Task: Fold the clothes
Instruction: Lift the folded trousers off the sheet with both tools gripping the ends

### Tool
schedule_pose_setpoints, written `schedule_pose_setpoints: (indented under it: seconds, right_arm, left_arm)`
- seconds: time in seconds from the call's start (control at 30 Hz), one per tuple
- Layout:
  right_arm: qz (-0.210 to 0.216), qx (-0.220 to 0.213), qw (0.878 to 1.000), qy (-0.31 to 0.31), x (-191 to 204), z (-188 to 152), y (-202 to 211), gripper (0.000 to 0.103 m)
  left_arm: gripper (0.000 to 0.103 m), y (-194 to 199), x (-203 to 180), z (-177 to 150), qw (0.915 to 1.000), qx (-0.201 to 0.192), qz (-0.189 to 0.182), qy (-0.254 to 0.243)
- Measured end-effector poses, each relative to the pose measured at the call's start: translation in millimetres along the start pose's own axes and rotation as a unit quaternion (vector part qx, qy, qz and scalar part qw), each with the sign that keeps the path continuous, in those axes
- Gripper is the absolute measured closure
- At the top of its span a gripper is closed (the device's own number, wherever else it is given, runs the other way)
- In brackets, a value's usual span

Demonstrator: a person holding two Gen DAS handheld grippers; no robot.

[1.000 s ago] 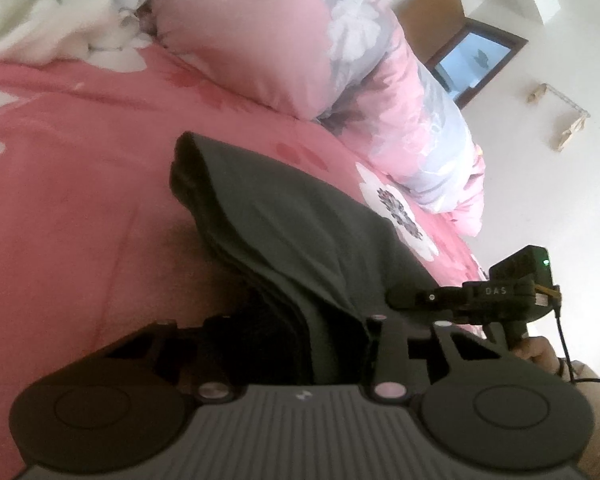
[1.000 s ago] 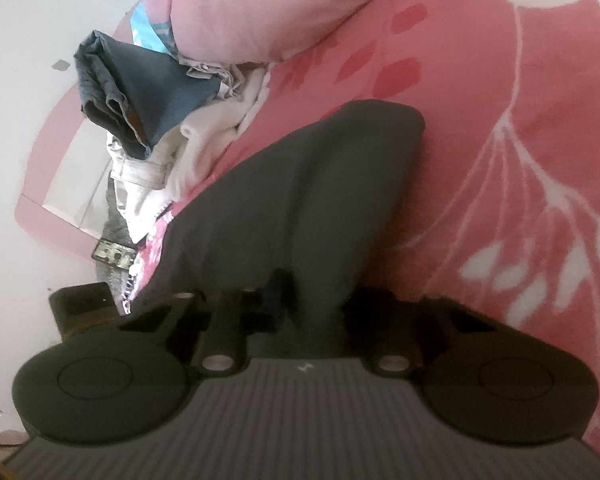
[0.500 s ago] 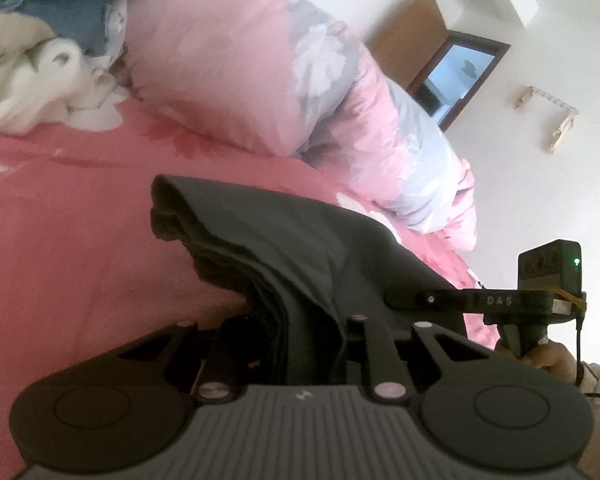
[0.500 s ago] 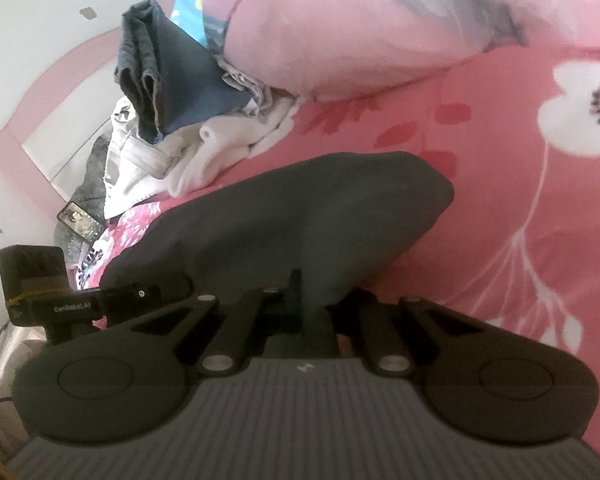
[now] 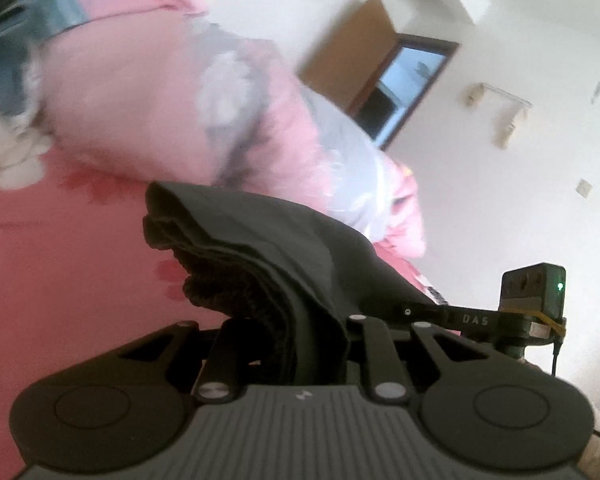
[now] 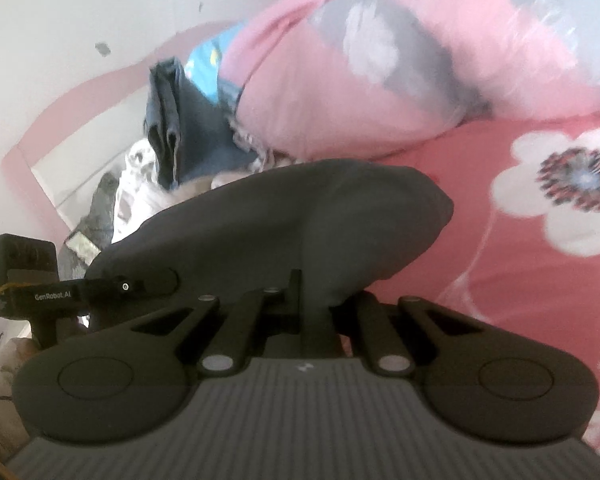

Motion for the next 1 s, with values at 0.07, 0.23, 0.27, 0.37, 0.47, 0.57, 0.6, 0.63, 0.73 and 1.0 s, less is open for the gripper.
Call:
schedule_pose_setpoints:
  seconds: [0.07, 0.23, 0.27, 0.37, 0.47, 0.57, 0.6, 0.63, 0.73, 1.0]
  right_arm:
    - [-0.008, -0.019, 1.0, 0.0, -10.5, 3.9, 27.7, 0.1]
    - [-0.04, -0.061, 0.997, 0.001, -45.8, 14.9, 107.5, 0.1]
    - [-0.05, -0.07, 0.996, 0.002, -55.2, 17.3, 127.8, 0.1]
    - [-0.09, -0.095, 0.991, 0.005, -86.7, 23.1, 193.5, 0.1]
    - [-0.139, -0.116, 0.983, 0.001, -122.8, 25.5, 264.8, 0.1]
    - [-0.194, -0.129, 0.973, -0.009, -157.2, 23.6, 333.3, 0.1]
    - [-0.211, -0.131, 0.968, -0.013, -168.8, 22.1, 355.6, 0.1]
    - [-0.23, -0.133, 0.964, -0.019, -181.5, 20.1, 377.8, 0.1]
    - [-0.275, -0.135, 0.951, -0.037, -215.4, 14.2, 428.8, 0.1]
    - [-0.357, -0.116, 0.925, -0.058, -303.6, -0.2, 507.5, 0.1]
  left_arm:
    - [0.084, -9.3, -25.2, 3.5, 0.9999, 0.005, -0.014, -0.008]
    - [0.084, -48.4, -108.3, 5.8, 0.9974, 0.022, -0.056, -0.039]
    - [0.084, -60.6, -128.9, 5.0, 0.9963, 0.029, -0.067, -0.047]
    - [0.083, -98.3, -190.3, 0.9, 0.9915, 0.047, -0.1, -0.068]
    - [0.084, -141.4, -255.7, -11.2, 0.9834, 0.067, -0.148, -0.08]
    - [0.084, -185.2, -317.6, -27.8, 0.9727, 0.09, -0.198, -0.081]
    - [0.084, -199.3, -336.3, -36.9, 0.9691, 0.099, -0.212, -0.079]
    - [0.083, -213.5, -353.3, -45.7, 0.9656, 0.108, -0.224, -0.075]
    - [0.083, -256.2, -399.7, -71.7, 0.9546, 0.136, -0.258, -0.061]
    - [0.084, -348.5, -480.9, -127.9, 0.9291, 0.198, -0.309, -0.048]
Point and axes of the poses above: each gripper's, at about its wrist camera, not at the fingertips, and y roughly against the way its jaws point, x to its left, z to its top, the point moved 7 cm from there along -y, roughly the way its jaws point, and after that the axes turned 2 degrees about -y, right-handed, at the moved point
